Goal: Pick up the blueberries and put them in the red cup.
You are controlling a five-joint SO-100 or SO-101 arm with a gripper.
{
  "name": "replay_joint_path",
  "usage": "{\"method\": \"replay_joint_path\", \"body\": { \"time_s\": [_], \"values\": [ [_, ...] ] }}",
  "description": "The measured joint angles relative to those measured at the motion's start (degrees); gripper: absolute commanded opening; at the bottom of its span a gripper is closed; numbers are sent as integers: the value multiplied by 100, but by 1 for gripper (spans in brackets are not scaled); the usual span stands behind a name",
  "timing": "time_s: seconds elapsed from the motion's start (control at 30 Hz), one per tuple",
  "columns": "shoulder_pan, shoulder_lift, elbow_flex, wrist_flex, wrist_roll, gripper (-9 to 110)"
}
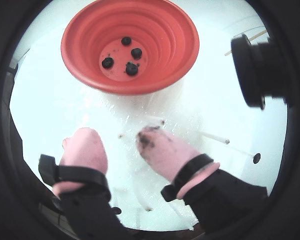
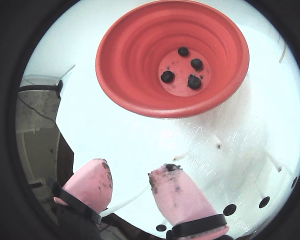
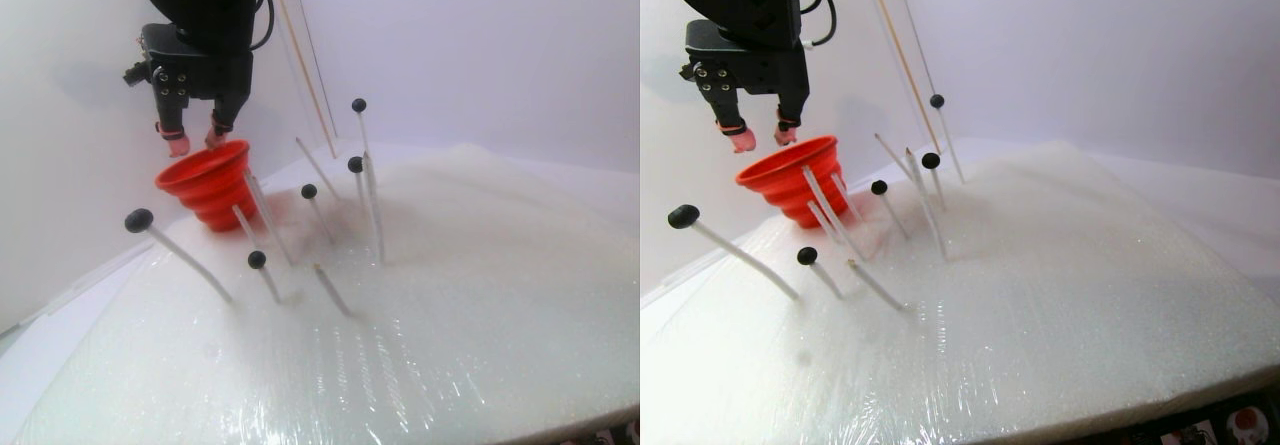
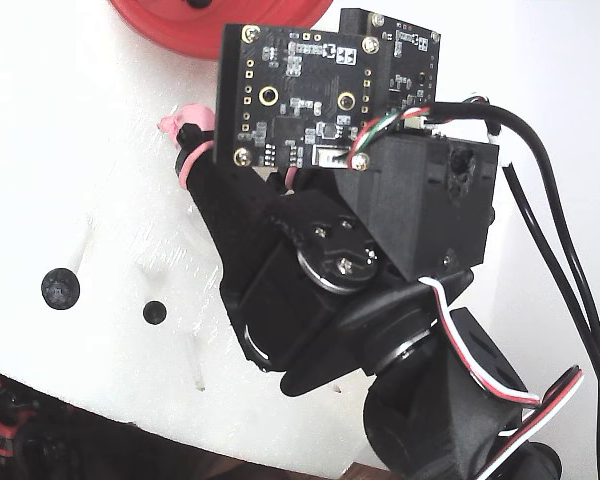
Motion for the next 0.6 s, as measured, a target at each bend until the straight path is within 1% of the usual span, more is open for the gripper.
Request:
{"method": "replay_joint_path", "body": {
  "time_s": [0.37,0.6],
  "values": [
    [-246,747,519,642,158,14],
    [-255,932,932,668,158,14]
  ]
}}
